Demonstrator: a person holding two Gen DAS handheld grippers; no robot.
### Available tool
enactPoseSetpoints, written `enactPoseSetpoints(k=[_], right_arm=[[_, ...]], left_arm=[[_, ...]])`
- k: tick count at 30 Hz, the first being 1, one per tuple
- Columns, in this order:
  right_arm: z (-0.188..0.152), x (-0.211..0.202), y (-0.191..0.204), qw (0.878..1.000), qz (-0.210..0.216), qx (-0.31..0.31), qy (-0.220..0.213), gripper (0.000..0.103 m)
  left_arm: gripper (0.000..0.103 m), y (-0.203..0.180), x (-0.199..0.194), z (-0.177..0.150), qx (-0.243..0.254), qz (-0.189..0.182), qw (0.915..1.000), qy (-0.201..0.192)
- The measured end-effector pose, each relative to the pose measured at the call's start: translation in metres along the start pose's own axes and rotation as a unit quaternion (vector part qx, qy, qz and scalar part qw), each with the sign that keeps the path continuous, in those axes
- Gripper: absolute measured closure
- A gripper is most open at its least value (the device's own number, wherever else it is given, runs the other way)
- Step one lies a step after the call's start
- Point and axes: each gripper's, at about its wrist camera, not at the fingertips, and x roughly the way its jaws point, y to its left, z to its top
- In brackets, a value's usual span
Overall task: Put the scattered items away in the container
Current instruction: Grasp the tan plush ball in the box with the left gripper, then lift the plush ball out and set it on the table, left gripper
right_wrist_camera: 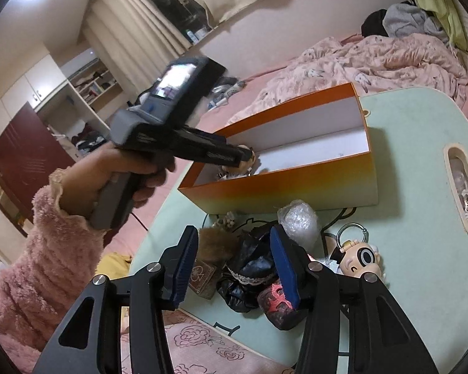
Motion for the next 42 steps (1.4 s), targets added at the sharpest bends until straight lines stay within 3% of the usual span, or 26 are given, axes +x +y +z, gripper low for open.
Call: enactPoseSetpoints(k=[3, 13, 16, 18, 21, 23, 26, 28, 30, 34, 36, 40, 42], right_arm=[[-0.001, -0.002, 0.0, 1.0, 0.001, 0.002, -0.002, 0.056], [-0.001, -0.003, -0.002, 1.0, -0.002, 0.009, 0.0, 0.055], [-0.001, -0.001, -0.003, 1.0, -0.004, 0.011, 0.002, 0.055], [-0.001, -0.001, -0.002, 1.0, -0.005, 0.012, 0.002, 0.055], [0.0, 0.0, -0.005, 1.0, -0.007, 0.013, 0.004, 0.055], [-0.001, 0.001, -0.007, 1.0, -0.008, 0.015, 0.005, 0.055], [-0.002, 0.002, -0.006, 1.0, -0.009, 0.017, 0.008, 0.055], [-0.001, 0.003, -0.006, 1.0, -0.011, 0.015, 0.009, 0.055], [-0.002, 0.003, -0.004, 1.0, -0.013, 0.014, 0.011, 0.055], [-0.002, 0.007, -0.003, 1.0, -0.015, 0.013, 0.016, 0.055], [-0.003, 0.01, -0.003, 1.0, -0.015, 0.011, 0.022, 0.055], [-0.005, 0.009, -0.003, 0.999, -0.02, 0.012, 0.022, 0.055], [-0.005, 0.009, -0.003, 0.999, -0.023, 0.015, 0.02, 0.055]], left_arm=[[0.049, -0.007, 0.015, -0.002, 0.013, 0.005, 0.9997, 0.018], [0.06, 0.004, 0.023, -0.011, -0.016, -0.033, 0.9993, -0.009], [0.06, 0.013, 0.008, -0.012, -0.024, -0.062, 0.9965, -0.051], [0.06, 0.019, -0.009, -0.016, -0.032, -0.061, 0.9936, -0.089], [0.06, 0.033, -0.045, -0.029, -0.065, -0.094, 0.9827, -0.146], [0.06, 0.04, -0.072, -0.046, -0.084, -0.132, 0.9707, -0.182], [0.059, 0.045, -0.107, -0.087, -0.103, -0.178, 0.949, -0.239], [0.059, 0.046, -0.113, -0.113, -0.116, -0.187, 0.9418, -0.254], [0.059, 0.047, -0.109, -0.142, -0.141, -0.181, 0.9388, -0.256], [0.059, 0.052, -0.085, -0.188, -0.222, -0.133, 0.9382, -0.229], [0.059, 0.052, -0.071, -0.2, -0.243, -0.159, 0.9321, -0.217], [0.057, 0.037, -0.048, -0.202, -0.231, -0.163, 0.9407, -0.187], [0.052, 0.034, -0.047, -0.205, -0.242, -0.174, 0.9332, -0.2]])
